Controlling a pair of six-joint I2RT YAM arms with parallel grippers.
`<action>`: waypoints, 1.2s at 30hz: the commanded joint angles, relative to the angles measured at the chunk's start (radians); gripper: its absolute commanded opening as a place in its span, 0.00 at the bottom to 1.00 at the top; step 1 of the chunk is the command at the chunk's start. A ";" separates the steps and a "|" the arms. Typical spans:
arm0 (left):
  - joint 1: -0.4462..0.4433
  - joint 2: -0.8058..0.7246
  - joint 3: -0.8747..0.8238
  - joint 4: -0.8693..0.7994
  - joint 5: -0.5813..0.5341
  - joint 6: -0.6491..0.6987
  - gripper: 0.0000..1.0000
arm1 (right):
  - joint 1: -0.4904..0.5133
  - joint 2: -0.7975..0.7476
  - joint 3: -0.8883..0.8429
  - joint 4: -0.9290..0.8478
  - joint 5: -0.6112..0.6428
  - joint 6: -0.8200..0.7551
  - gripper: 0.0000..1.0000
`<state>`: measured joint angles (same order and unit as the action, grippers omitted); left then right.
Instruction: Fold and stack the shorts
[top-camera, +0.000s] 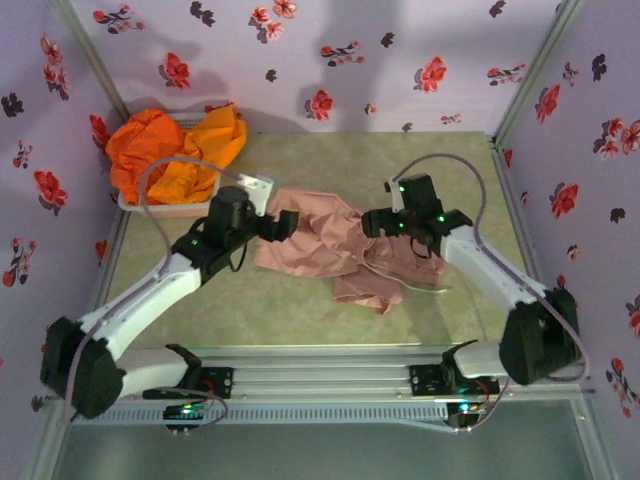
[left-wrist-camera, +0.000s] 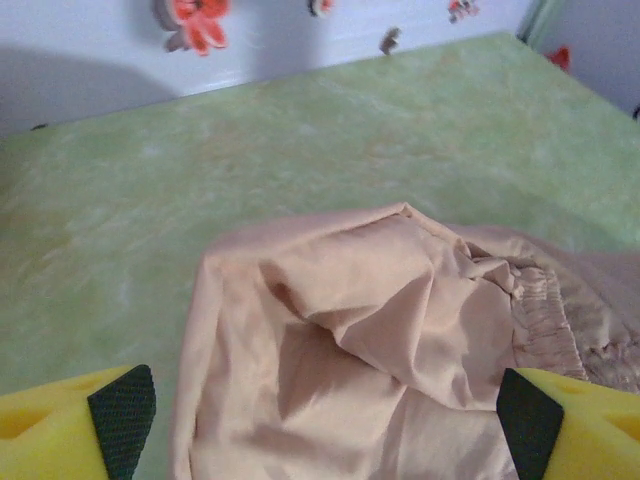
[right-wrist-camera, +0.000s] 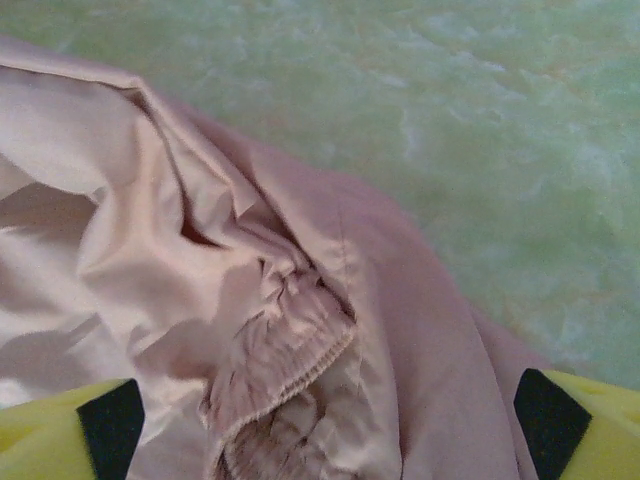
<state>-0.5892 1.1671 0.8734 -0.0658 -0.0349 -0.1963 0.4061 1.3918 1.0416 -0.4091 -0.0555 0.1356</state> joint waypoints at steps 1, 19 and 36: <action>0.049 -0.077 -0.116 0.003 -0.025 -0.195 0.92 | 0.000 0.121 0.115 -0.042 0.013 -0.022 0.94; 0.189 -0.073 -0.433 0.161 0.131 -0.474 0.89 | 0.003 0.300 0.138 -0.047 -0.065 0.125 0.66; 0.232 0.228 -0.333 0.284 0.230 -0.432 0.73 | 0.006 0.349 0.136 -0.033 -0.087 0.140 0.48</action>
<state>-0.3687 1.3670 0.4992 0.1783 0.1761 -0.6621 0.4061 1.7302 1.1931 -0.4641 -0.1329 0.2661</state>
